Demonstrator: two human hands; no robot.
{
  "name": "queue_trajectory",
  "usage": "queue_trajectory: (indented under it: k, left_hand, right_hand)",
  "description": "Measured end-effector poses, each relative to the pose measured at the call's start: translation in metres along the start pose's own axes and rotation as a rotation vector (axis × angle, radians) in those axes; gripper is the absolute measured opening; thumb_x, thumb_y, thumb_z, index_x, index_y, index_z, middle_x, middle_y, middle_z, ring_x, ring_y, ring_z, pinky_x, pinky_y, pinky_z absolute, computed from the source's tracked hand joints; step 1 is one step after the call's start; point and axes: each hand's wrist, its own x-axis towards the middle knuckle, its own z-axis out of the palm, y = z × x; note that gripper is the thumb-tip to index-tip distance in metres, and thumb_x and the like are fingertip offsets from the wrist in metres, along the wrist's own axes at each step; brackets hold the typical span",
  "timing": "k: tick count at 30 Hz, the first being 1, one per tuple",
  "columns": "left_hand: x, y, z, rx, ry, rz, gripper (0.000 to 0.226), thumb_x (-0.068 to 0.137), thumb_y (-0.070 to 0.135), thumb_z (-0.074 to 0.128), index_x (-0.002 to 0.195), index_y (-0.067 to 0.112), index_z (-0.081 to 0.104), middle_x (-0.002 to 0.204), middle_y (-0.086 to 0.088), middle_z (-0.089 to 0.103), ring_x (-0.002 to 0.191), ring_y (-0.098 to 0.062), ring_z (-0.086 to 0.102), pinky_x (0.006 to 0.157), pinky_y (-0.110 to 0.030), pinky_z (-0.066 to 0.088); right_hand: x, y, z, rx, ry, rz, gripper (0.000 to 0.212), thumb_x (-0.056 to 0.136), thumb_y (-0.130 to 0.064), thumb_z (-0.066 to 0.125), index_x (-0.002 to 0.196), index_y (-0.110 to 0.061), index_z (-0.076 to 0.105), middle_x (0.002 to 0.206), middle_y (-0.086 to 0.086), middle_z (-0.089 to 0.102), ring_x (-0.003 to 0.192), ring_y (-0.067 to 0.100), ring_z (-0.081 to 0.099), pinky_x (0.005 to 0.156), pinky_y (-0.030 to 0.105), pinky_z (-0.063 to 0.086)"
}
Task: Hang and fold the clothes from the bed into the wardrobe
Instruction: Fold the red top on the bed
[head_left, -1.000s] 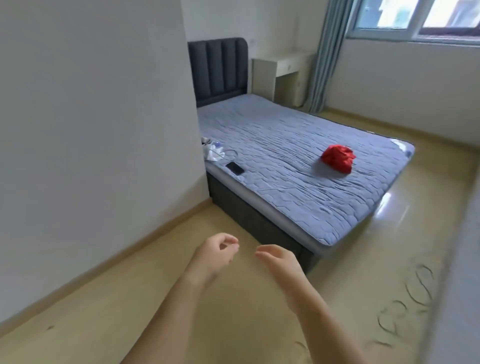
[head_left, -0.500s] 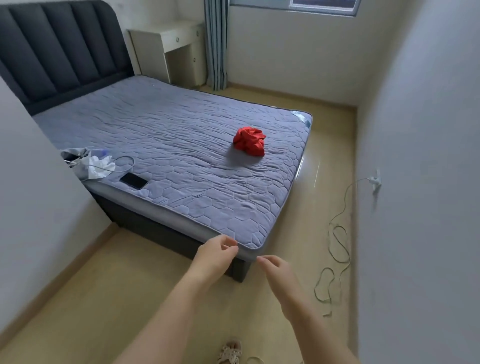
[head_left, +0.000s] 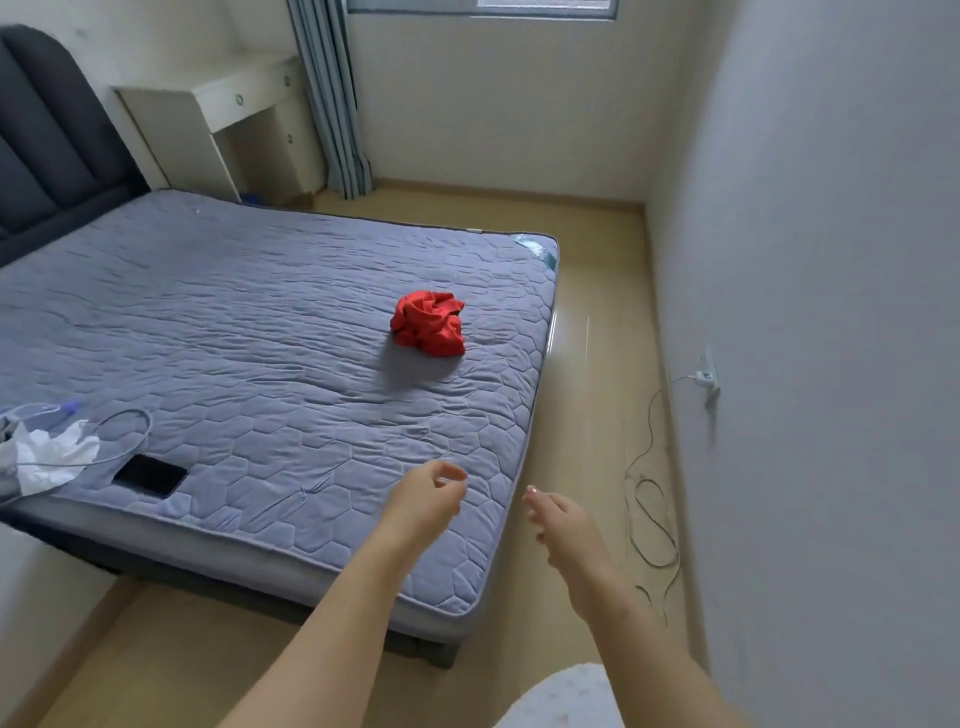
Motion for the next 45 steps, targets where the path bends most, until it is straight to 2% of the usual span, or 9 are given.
queue_trajectory:
  k: [9,15,18,21,29,33,38,42,45]
  left_hand:
    - [0.138,0.109,0.070,-0.123,0.072,-0.006,0.016,0.089,0.009,0.050,0.099,0.016,0.061,0.092,-0.008,0.064,0.076,-0.017,0.060,0.065,-0.026,0.042]
    - [0.212,0.186,0.119,-0.207,0.118,-0.025,0.013,0.088,0.006,0.053,0.096,0.014,0.060,0.084,-0.004,0.062,0.069,-0.013,0.058,0.059,-0.022,0.041]
    - [0.242,0.198,0.127,-0.245,0.143,-0.056,0.015,0.088,0.007,0.052,0.086,0.020,0.060,0.082,-0.002,0.061,0.068,-0.012,0.058,0.058,-0.024,0.041]
    - [0.273,0.209,0.130,-0.252,0.151,-0.093,0.015,0.090,0.007,0.051,0.089,0.018,0.060,0.085,-0.002,0.061,0.066,-0.010,0.058,0.056,-0.023,0.039]
    - [0.396,0.240,0.102,-0.295,0.218,-0.116,0.015,0.089,0.008,0.052,0.087,0.020,0.060,0.082,-0.001,0.062,0.065,-0.010,0.059,0.055,-0.021,0.040]
    - [0.481,0.251,0.063,-0.295,0.279,-0.132,0.016,0.086,0.007,0.055,0.081,0.021,0.062,0.079,-0.006,0.063,0.069,-0.020,0.058,0.069,-0.029,0.043]
    - [0.571,0.259,0.012,-0.321,0.314,-0.197,0.017,0.085,0.007,0.055,0.081,0.022,0.062,0.080,-0.008,0.065,0.072,-0.023,0.059,0.080,-0.038,0.050]
    - [0.614,0.266,-0.014,-0.317,0.328,-0.241,0.022,0.086,0.007,0.054,0.078,0.026,0.060,0.079,-0.001,0.064,0.072,-0.021,0.061,0.063,-0.028,0.046]
    - [0.633,0.263,-0.029,-0.308,0.360,-0.297,0.021,0.087,0.006,0.053,0.078,0.023,0.061,0.073,0.000,0.062,0.062,-0.017,0.059,0.044,-0.016,0.042]
  right_hand:
    - [0.150,-0.059,-0.104,-0.062,-0.043,-0.009,0.015,0.095,-0.029,0.050,0.087,-0.020,0.058,0.076,-0.007,0.055,0.066,0.007,0.046,0.056,0.021,0.034]
    - [0.251,-0.104,-0.180,-0.057,-0.023,-0.015,0.042,0.096,-0.031,0.046,0.109,0.008,0.056,0.086,0.005,0.048,0.078,0.017,0.042,0.071,0.029,0.031]
    - [0.282,-0.117,-0.184,-0.056,-0.078,0.007,0.038,0.096,-0.031,0.046,0.102,0.005,0.058,0.090,0.006,0.048,0.082,0.018,0.043,0.070,0.029,0.032]
    - [0.311,-0.131,-0.184,-0.088,-0.131,0.042,0.025,0.096,-0.032,0.047,0.094,-0.012,0.060,0.091,0.004,0.052,0.083,0.016,0.046,0.065,0.027,0.035]
    - [0.442,-0.189,-0.168,-0.139,-0.168,0.060,0.025,0.095,-0.034,0.048,0.080,-0.016,0.056,0.083,0.002,0.050,0.074,0.014,0.044,0.060,0.024,0.032]
    - [0.524,-0.237,-0.121,-0.182,-0.259,0.065,0.034,0.095,-0.034,0.049,0.101,-0.002,0.060,0.095,0.017,0.055,0.081,0.014,0.046,0.062,0.025,0.034]
    - [0.610,-0.301,-0.068,-0.244,-0.306,0.033,0.022,0.096,-0.031,0.047,0.100,-0.012,0.058,0.098,0.005,0.057,0.087,0.019,0.052,0.074,0.028,0.039]
    - [0.656,-0.328,-0.039,-0.277,-0.329,0.075,0.044,0.096,-0.027,0.047,0.117,0.011,0.052,0.123,0.030,0.052,0.115,0.043,0.049,0.074,0.029,0.033]
    - [0.681,-0.342,-0.018,-0.321,-0.386,0.106,0.044,0.095,-0.026,0.049,0.117,0.012,0.051,0.121,0.032,0.051,0.113,0.045,0.049,0.070,0.027,0.031]
